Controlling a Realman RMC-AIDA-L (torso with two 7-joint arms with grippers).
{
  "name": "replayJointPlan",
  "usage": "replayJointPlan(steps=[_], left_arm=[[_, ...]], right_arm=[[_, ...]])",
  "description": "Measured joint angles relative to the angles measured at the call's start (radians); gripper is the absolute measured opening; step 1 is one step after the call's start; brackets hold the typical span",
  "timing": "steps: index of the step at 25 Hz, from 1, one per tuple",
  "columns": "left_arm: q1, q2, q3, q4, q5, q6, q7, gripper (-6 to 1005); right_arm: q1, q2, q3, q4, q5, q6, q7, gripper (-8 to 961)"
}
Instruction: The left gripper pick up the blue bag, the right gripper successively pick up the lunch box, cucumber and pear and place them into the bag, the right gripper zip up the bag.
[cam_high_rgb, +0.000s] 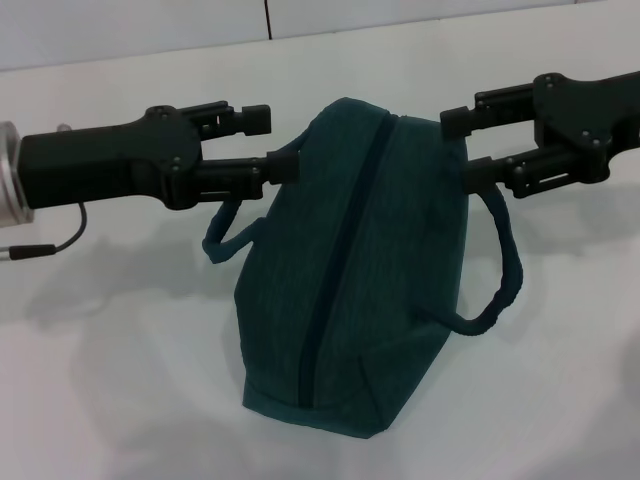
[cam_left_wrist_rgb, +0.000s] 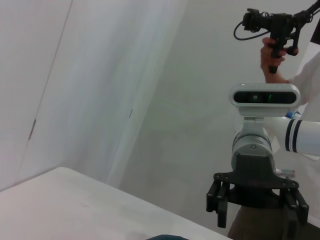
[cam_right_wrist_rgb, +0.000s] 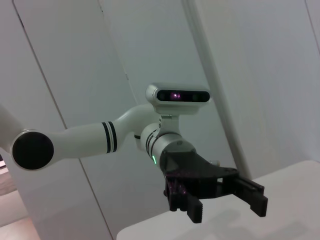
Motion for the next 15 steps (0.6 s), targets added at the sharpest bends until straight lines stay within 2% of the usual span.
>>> replayJointPlan(steps=[15], left_arm=[[0.009,-0.002,-0.006,-0.012,0.0,0.0,0.0,847]], right_arm=[[-0.002,0.008,-0.009,0.0,0.0,0.004,0.0,734]])
